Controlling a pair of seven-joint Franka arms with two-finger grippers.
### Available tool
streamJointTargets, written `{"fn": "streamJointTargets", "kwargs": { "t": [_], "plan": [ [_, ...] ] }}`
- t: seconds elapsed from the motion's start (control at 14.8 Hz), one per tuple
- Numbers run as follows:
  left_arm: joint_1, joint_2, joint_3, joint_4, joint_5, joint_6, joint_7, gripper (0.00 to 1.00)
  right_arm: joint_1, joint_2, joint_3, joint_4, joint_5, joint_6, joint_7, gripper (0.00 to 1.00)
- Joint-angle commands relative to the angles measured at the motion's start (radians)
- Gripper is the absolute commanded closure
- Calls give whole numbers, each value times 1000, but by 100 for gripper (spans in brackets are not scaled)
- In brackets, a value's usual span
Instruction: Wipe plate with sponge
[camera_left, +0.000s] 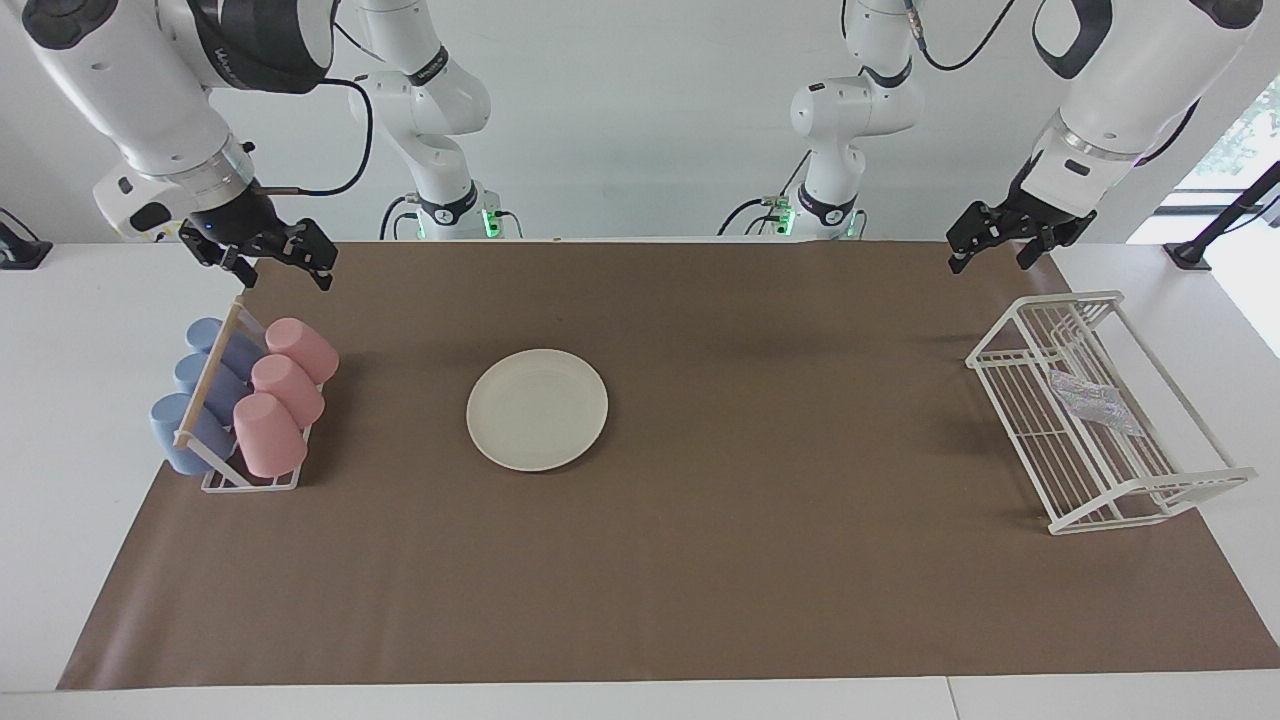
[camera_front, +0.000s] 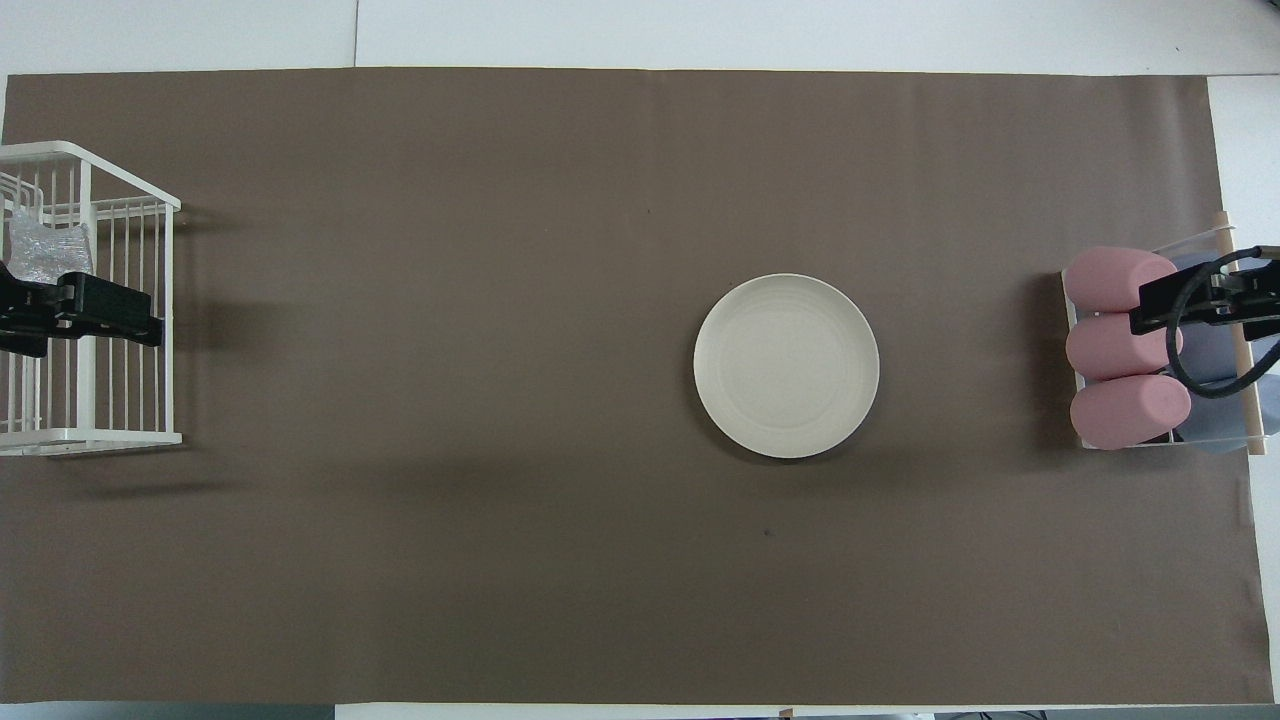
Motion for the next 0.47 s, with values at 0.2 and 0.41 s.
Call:
{"fn": "streamJointTargets", "kwargs": {
  "t": [0.2,0.41],
  "plan": [
    [-2,-32,3,-39,-6,32,-2,0,-6,-25,4,-30,-8,7,15,0],
    [8,-30,5,-37,-7,61,0,0,-14,-25,1,-30,-8,5,17,0]
  ]
}}
